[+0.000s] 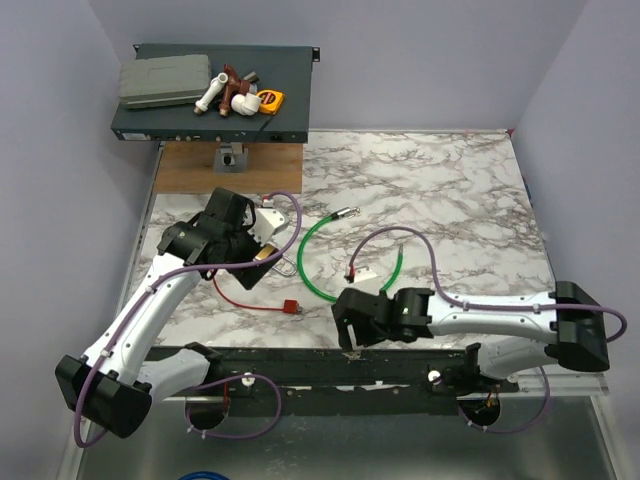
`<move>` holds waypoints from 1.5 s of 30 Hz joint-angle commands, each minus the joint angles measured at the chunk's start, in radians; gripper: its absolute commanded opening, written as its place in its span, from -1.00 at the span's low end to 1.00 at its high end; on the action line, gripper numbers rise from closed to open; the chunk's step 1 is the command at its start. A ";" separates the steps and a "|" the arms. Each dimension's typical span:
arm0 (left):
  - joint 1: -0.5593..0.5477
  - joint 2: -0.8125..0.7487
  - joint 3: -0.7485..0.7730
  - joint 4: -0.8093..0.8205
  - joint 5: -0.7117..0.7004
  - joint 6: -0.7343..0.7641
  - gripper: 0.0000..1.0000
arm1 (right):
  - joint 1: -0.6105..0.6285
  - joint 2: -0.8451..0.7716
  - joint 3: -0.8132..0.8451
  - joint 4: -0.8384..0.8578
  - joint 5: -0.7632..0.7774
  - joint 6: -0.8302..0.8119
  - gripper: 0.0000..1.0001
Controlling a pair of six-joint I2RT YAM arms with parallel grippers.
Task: Unlock with the key
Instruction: Pick up the key from the center of the board.
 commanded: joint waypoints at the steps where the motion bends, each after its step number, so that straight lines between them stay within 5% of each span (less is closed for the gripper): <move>1: 0.005 -0.022 -0.014 0.066 -0.039 -0.015 0.97 | 0.093 0.067 0.028 -0.094 0.124 0.176 0.65; 18: 0.005 0.005 0.018 0.066 -0.018 -0.006 0.97 | 0.134 0.210 -0.046 0.075 0.119 0.363 0.20; 45: 0.005 -0.026 0.045 0.032 -0.010 -0.021 0.97 | 0.199 0.304 -0.048 0.023 0.175 0.435 -0.22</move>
